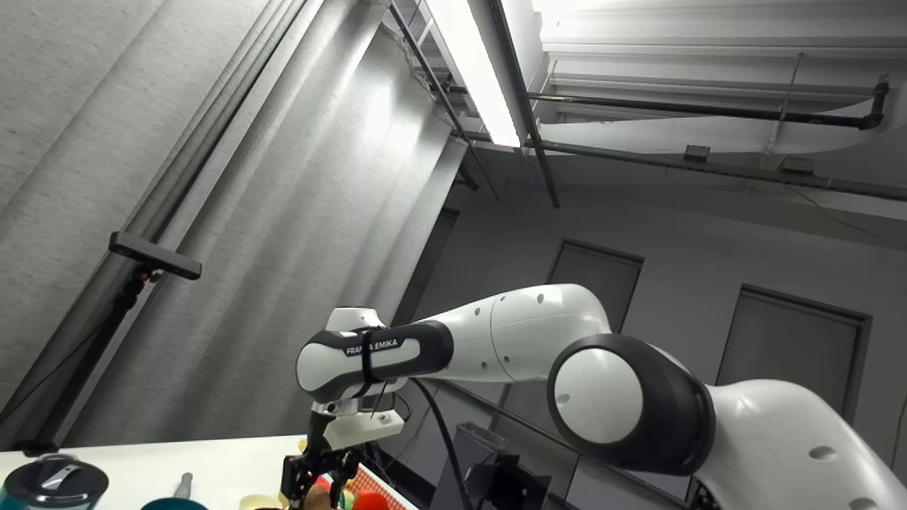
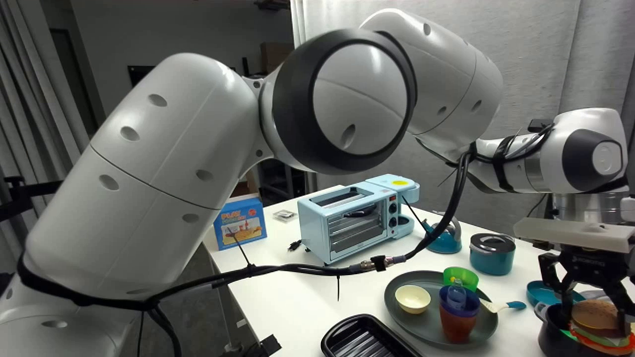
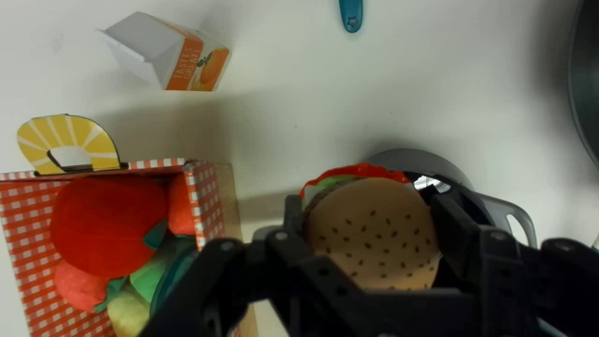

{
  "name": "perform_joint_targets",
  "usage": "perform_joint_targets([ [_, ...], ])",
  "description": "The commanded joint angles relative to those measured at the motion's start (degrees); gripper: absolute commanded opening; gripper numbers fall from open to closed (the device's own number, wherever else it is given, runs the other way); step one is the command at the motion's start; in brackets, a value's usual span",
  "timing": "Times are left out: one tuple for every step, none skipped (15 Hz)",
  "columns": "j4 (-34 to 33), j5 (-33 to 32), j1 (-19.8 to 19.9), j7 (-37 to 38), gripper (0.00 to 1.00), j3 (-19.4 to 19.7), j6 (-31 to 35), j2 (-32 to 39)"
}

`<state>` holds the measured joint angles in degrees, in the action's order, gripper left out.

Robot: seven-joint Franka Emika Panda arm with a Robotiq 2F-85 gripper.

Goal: Put the toy burger in the black pot

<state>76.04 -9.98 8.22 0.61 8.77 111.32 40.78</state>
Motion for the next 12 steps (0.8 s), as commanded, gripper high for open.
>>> perform_joint_targets([
  [-4.67,-0.8,0.03,-1.38,0.44,-0.07,-1.52,2.72],
  [-4.99,-0.82,-0.07,-1.45,0.44,-0.12,-1.49,2.96],
  [-5.27,-0.79,-0.2,-1.49,0.44,-0.2,-1.51,3.19],
  [-5.5,-0.74,-0.3,-1.53,0.44,-0.3,-1.47,3.36],
  [-5.69,-0.71,-0.42,-1.58,0.44,-0.41,-1.41,3.54],
  [-5.88,-0.73,-0.5,-1.63,0.44,-0.47,-1.38,3.71],
  [-6.05,-0.76,-0.58,-1.66,0.44,-0.52,-1.4,3.93],
  [-6.23,-0.8,-0.64,-1.7,0.44,-0.54,-1.4,4.12],
  [-6.35,-0.82,-0.64,-1.76,0.44,-0.54,-1.37,4.29],
  [-6.52,-0.8,-0.61,-1.81,0.44,-0.52,-1.41,4.46],
  [-6.7,-0.73,-0.53,-1.89,0.44,-0.52,-1.45,4.62],
  [-6.86,-0.7,-0.47,-1.97,0.44,-0.52,-1.45,4.77],
])
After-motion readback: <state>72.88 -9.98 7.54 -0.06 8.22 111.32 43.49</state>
